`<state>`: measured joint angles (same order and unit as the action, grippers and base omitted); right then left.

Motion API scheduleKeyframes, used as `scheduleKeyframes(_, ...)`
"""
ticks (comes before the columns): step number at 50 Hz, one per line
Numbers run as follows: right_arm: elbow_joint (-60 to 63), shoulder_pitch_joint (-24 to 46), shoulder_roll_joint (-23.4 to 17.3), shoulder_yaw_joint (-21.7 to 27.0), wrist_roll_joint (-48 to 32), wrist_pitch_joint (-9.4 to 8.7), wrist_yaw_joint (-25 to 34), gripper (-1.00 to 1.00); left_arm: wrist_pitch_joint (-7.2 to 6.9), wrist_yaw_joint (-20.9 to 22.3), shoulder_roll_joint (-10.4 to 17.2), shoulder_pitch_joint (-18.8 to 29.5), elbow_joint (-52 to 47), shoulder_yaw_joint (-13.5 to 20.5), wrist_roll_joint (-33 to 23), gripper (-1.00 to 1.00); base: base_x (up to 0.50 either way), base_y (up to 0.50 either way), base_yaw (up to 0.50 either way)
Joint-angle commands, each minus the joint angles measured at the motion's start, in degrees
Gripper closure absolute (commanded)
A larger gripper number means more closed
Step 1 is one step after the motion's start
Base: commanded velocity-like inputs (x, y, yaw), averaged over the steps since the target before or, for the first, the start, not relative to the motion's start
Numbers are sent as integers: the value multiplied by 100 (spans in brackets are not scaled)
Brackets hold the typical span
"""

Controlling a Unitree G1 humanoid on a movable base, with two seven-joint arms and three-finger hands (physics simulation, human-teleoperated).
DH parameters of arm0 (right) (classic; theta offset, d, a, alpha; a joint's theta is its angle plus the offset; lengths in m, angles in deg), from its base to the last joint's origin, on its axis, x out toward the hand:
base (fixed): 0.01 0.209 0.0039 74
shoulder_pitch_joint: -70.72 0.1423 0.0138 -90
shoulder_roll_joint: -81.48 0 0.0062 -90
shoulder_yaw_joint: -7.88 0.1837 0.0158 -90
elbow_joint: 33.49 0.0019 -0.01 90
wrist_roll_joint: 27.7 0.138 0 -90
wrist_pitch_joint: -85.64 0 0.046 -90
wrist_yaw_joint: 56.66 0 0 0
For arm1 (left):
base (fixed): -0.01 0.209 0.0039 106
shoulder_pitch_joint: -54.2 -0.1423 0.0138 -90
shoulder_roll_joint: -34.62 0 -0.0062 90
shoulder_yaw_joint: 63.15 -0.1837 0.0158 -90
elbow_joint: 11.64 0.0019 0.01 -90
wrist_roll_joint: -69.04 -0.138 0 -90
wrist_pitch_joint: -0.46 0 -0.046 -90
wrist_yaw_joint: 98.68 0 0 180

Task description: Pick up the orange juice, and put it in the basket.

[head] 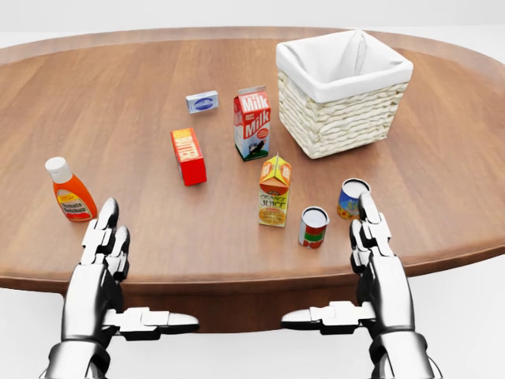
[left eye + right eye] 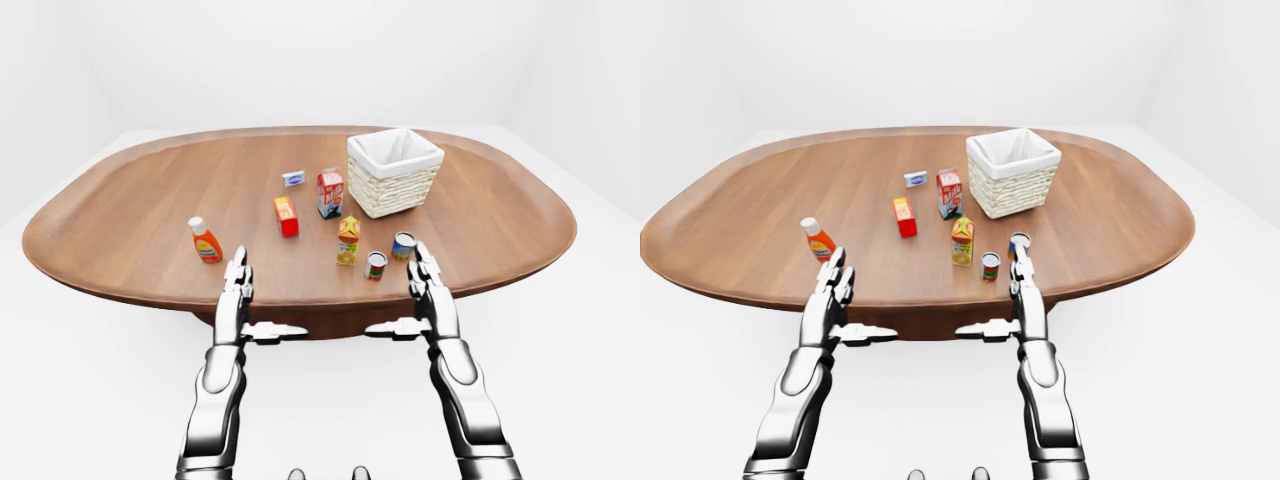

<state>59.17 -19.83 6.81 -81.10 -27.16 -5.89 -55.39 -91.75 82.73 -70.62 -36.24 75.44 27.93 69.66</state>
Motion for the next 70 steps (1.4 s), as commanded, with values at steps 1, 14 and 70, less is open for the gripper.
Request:
scheduleKeyframes(1, 814, -142, -92, 233, 125, -347, 275, -100, -279, 322, 123, -124, -867, 244, 85, -100, 0, 0, 0)
scheduleKeyframes(14, 814, -166, -63, 292, 300, -347, 338, -100, -279, 350, 92, -121, -850, 258, 46, -100, 0, 0, 0)
scheduleKeyframes(70, 3748, -657, -42, 122, -84, -347, 491, -100, -279, 843, 640, 121, -3128, 1672, 914, -100, 0, 0, 0)
